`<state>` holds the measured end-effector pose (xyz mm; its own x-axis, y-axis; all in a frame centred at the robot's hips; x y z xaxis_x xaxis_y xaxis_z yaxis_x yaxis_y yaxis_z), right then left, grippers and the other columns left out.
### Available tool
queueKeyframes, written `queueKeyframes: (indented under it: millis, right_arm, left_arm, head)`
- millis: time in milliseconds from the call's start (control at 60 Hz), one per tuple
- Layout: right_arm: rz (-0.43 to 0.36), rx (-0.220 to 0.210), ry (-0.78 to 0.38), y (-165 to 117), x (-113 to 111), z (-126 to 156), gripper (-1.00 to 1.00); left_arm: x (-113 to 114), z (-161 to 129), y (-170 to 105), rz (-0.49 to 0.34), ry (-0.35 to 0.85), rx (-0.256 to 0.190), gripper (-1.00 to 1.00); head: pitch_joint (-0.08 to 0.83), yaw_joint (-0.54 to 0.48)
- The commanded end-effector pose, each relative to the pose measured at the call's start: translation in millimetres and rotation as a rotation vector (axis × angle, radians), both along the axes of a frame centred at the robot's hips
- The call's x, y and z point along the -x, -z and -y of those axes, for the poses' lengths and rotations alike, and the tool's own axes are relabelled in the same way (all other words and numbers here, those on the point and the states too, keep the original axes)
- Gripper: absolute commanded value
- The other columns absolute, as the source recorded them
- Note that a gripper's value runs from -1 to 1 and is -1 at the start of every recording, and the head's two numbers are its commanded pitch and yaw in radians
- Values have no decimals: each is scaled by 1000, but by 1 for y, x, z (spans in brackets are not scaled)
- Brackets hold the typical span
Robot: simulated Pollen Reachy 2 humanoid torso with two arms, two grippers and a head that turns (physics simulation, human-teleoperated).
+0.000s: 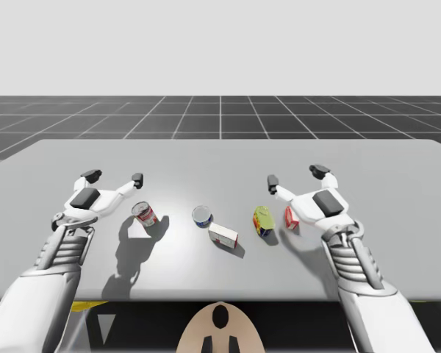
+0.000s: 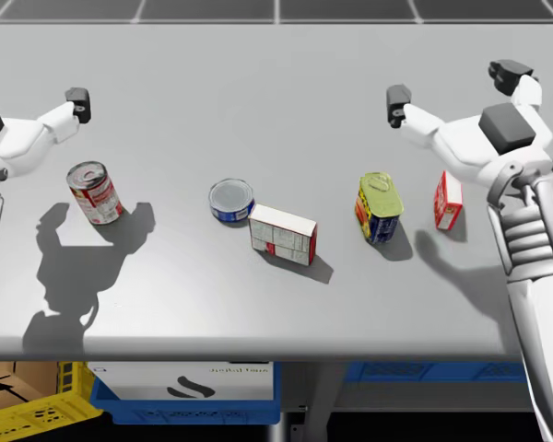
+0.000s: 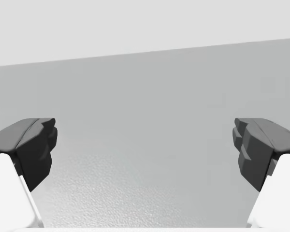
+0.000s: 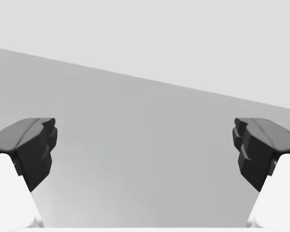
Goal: Grasp the pudding box and hold it up.
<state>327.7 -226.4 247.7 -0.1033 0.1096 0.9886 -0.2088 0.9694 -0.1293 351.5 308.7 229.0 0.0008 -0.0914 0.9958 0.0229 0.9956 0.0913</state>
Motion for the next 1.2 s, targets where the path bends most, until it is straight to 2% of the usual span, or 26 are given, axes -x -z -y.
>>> queueKeyframes:
  millis: [17,67,183,383,450,617,683,867,1200]
  right_arm:
    - [-23,-5,-208,-10,35,-27,-1000]
    - [-41,-26,-282,-13,47,-33,-1000]
    - [-69,-36,-434,-15,70,-44,-1000]
    - [-133,-32,-603,-9,89,-56,-1000]
    - [-144,-3,-635,-1,92,-62,-1000]
    - [-212,36,-689,21,90,-75,-1000]
    - [-253,39,-704,27,87,-77,-1000]
    - [-342,82,-707,43,76,-86,-1000]
    - [-428,147,-701,58,54,-107,-1000]
  left_arm:
    - [0,1,1,2,-6,-7,-1000]
    - [0,1,1,4,-8,-16,-1000]
    - [-1,2,2,2,-8,-19,-1000]
    - [-1,3,4,0,-8,-22,-1000]
    - [-1,4,4,0,-7,-24,-1000]
    - [-1,4,4,0,-7,-24,-1000]
    - [-1,4,4,1,-7,-24,-1000]
    - [-1,3,3,2,-6,-24,-1000]
    - [-1,3,3,6,-5,-25,-1000]
  head:
    - [727,0]
    - [727,1]
    - [728,0]
    - [728,-7]
    - [730,-10]
    - [734,-5]
    - [736,-2]
    - [740,3]
    - [743,8]
